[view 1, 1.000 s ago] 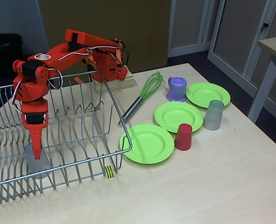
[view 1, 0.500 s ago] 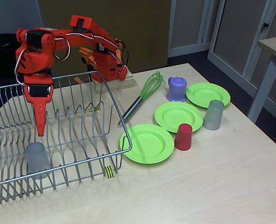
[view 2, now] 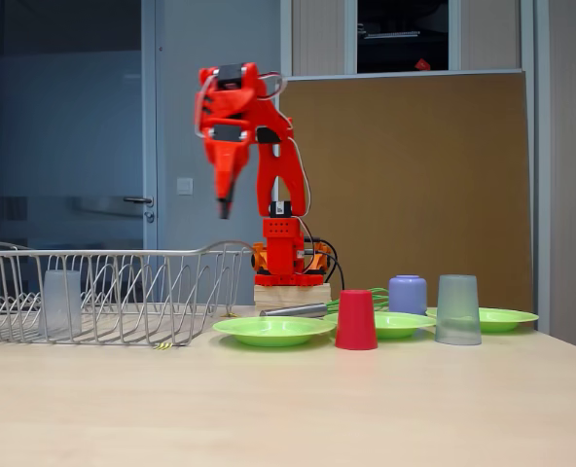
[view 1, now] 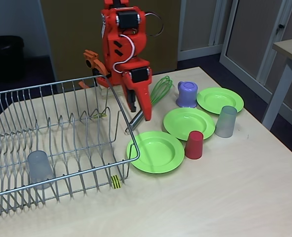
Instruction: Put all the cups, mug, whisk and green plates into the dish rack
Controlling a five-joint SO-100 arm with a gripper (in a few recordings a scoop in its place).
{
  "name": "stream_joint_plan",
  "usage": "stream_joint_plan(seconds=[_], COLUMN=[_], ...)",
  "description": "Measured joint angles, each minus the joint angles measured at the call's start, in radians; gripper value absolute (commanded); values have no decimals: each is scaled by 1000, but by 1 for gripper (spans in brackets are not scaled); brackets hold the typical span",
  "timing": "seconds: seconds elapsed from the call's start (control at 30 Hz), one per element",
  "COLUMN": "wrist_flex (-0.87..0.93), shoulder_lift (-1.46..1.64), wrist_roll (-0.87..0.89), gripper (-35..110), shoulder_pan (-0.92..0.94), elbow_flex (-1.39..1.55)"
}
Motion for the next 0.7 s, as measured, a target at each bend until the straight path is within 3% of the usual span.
stream_joint_plan(seconds=[0.37, 0.7], wrist_flex=[-233, -290], shoulder_lift=[-61, -235], wrist_roll=[316, 428], gripper=[35, 34], shoulder_pan=[-293, -410], elbow_flex=[224, 153])
